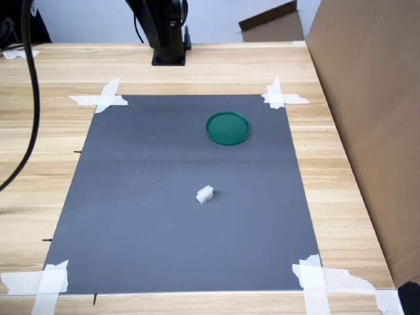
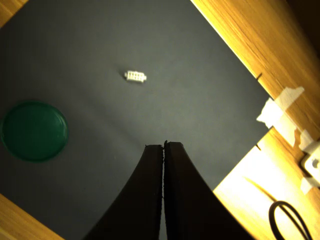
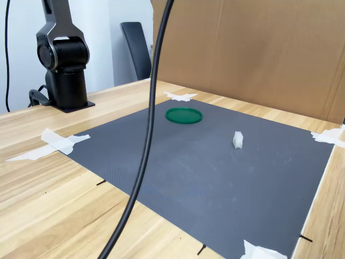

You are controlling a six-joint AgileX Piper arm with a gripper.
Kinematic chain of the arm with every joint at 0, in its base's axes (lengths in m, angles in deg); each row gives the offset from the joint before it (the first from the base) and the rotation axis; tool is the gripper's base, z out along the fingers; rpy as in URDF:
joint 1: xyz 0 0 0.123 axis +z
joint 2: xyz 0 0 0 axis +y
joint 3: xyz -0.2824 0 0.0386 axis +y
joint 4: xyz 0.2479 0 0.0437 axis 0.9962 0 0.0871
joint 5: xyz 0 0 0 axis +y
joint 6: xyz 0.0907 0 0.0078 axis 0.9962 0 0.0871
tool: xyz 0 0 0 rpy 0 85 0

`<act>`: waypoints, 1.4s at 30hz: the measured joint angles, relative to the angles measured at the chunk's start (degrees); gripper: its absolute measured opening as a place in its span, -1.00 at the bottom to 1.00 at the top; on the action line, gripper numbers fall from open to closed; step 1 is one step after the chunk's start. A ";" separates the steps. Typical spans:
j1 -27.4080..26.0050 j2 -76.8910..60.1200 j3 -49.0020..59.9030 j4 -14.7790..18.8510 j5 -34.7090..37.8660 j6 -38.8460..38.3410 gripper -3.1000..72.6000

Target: Grasp a white terminal and put it in the green lid.

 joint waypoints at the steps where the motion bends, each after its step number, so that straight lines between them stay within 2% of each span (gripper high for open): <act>1: 0.33 0.18 -0.37 0.00 0.00 0.13 -0.99; 8: 7.59 2.22 -0.98 0.12 0.07 2.87 -0.99; 11: 7.67 2.79 -0.98 0.37 0.07 3.22 -0.99; 15: 7.67 5.61 -0.98 -1.01 0.07 3.34 -0.99; 17: 7.67 7.79 -0.98 -3.11 -0.05 2.81 -0.99; 19: 7.59 10.48 -0.98 -3.84 -0.11 2.03 -0.99; 25: 6.29 13.99 -0.98 -2.25 -0.36 2.22 -0.99; 27: 5.33 14.12 -0.98 -0.59 -0.54 3.60 -0.99; 31: 5.22 14.12 -0.98 -0.05 -0.54 4.21 -0.99; 37: 5.22 15.18 -0.98 -0.70 -0.54 5.54 -0.97; 39: 5.22 17.21 -0.98 -2.15 -0.72 6.29 -0.88; 42: 5.22 17.95 -0.98 -2.41 -1.10 6.33 -0.83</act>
